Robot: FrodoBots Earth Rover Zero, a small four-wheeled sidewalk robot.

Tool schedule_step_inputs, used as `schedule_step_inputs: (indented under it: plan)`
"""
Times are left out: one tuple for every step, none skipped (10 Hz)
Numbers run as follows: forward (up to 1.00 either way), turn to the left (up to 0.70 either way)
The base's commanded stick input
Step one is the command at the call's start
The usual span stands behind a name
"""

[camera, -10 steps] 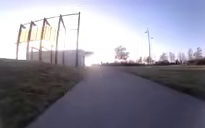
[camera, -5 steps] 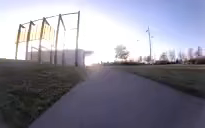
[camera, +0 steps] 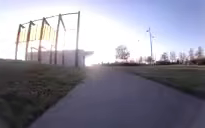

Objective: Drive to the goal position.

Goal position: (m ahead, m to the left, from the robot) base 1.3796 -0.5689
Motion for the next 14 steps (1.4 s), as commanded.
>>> schedule_step_inputs:
  plan:
    - [0.50,0.00]
    - [0.50,0.00]
    - [0.50,0.00]
    - [0.50,0.00]
    - [0.50,0.00]
    - [0.50,0.00]
    - [0.50,0.00]
    - [0.50,0.00]
    - [0.50,0.00]
    - [0.50,0.00]
    - [0.50,0.00]
    - [0.50,0.00]
    - [0.50,0.00]
    - [0.50,0.00]
